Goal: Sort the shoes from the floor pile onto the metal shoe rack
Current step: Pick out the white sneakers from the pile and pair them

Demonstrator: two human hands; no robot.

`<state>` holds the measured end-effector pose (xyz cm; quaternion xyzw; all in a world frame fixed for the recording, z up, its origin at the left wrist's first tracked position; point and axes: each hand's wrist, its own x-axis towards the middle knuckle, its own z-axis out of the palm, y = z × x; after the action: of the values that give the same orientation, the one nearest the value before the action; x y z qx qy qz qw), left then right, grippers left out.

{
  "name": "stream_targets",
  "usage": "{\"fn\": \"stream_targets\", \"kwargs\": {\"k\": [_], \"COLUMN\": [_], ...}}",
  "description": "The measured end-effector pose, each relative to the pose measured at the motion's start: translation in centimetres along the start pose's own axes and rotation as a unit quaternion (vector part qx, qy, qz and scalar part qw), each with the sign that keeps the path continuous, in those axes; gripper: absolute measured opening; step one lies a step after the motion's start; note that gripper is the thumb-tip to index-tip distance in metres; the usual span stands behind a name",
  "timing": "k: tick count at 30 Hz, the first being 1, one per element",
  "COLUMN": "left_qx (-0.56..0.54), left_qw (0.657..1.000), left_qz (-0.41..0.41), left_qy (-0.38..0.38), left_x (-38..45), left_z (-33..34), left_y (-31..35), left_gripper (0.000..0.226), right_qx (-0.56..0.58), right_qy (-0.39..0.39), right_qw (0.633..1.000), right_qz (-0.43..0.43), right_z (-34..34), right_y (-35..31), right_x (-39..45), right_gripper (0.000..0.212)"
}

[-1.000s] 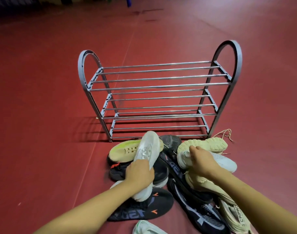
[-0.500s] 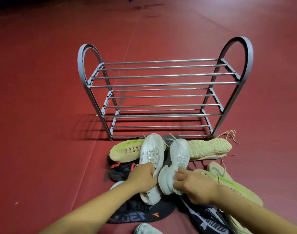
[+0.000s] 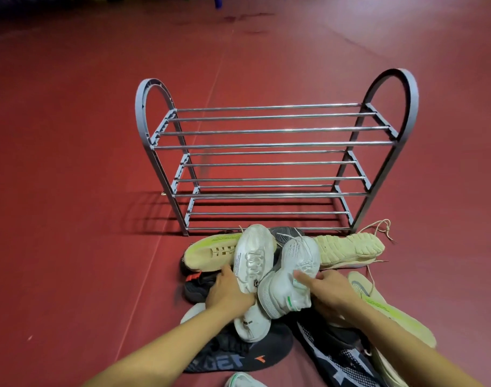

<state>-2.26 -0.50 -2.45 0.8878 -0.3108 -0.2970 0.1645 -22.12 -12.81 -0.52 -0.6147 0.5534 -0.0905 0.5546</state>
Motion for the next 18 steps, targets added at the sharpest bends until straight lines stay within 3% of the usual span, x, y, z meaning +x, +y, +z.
{"fn": "stream_targets", "kwargs": {"k": [5,9,15,18], "left_qx": [0.045,-0.034,-0.105,-0.190], "left_qw": [0.997,0.998,0.992,0.979], "left_qz": [0.048,0.042,0.060,0.065], "left_qy": [-0.031,-0.013,0.028,0.048], "left_x": [0.6,1.0,0.7,0.6], "left_z": [0.0,-0.3,-1.2,-2.2], "left_y": [-0.4,-1.1,-1.7,-1.9], "left_gripper": [0.035,0.037,0.030,0.028], "right_qx": [-0.026,-0.039,-0.149,-0.160], "right_qy": [-0.039,-0.018,0.032,0.032], "right_qw": [0.998,0.999,0.983,0.979], "right_qz": [0.038,0.027,-0.100,-0.121], "right_z": [1.1,0.1,-0.5,0.0], "right_y": [-1.5,-2.0,-1.1,-0.6], "right_x": [0.7,0.8,0.0,-0.1], "right_gripper": [0.009,0.009,0.013,0.007]}}
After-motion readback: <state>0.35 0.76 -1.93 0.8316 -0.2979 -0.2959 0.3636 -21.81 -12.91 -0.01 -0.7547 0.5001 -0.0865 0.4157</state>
